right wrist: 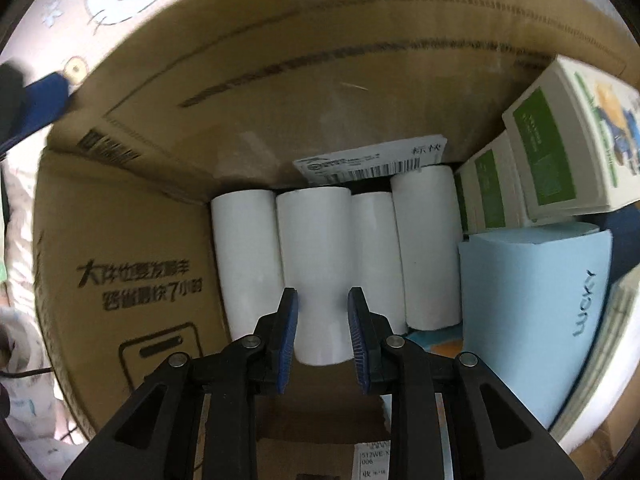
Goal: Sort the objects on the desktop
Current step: 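Withdraw both grippers from the box back toward the loose tubes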
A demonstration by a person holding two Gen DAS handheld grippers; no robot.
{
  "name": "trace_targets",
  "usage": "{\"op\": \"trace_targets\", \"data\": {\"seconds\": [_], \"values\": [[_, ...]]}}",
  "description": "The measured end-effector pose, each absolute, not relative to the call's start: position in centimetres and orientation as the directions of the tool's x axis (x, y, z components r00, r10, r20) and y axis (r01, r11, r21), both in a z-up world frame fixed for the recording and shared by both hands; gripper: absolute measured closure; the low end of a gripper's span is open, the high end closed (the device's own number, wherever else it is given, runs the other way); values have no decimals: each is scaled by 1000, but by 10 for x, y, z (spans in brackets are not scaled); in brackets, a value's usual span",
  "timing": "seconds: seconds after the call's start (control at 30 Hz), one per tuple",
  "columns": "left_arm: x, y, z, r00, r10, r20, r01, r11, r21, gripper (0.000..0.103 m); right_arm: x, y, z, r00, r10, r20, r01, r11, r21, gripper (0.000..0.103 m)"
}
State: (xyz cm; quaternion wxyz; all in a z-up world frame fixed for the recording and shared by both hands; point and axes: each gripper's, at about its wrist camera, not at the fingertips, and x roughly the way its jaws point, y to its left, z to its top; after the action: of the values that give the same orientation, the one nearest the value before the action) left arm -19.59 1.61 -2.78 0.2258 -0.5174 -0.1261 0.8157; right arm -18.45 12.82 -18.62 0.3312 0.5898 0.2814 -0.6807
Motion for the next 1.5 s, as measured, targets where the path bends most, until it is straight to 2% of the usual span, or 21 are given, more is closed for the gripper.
{"op": "trace_targets", "data": {"seconds": [0.4, 0.57, 0.67, 1.03, 1.17, 1.3, 1.5], "values": [[-183, 21, -30, -361, 515, -777, -317, -852, -417, 64, -182, 115, -184, -144, -166, -976, 828, -560, -27, 79], [-169, 25, -18, -425, 488, -762, -387, -859, -335, 48, -174, 120, -167, -145, -199, -969, 821, -572, -5, 79], [-160, 29, -12, -457, 470, -755, -424, -862, -279, 44, -160, 124, -146, -209, -215, -954, 835, -547, -60, 78], [-134, 18, -15, -493, 431, -756, -413, -881, -232, 42, -108, 130, -93, -334, -253, -908, 828, -538, -155, 78], [-124, 4, -19, -516, 396, -759, -379, -901, -212, 42, -95, 118, -81, -358, -276, -892, 848, -496, -187, 78], [-109, -12, -17, -552, 418, -721, -392, -894, -218, 42, -81, 106, -90, -394, -271, -878, 865, -431, -255, 78], [-84, -21, -14, -629, 370, -684, -411, -905, -111, 42, -57, 96, -87, -382, -288, -878, 895, -354, -273, 78]]}}
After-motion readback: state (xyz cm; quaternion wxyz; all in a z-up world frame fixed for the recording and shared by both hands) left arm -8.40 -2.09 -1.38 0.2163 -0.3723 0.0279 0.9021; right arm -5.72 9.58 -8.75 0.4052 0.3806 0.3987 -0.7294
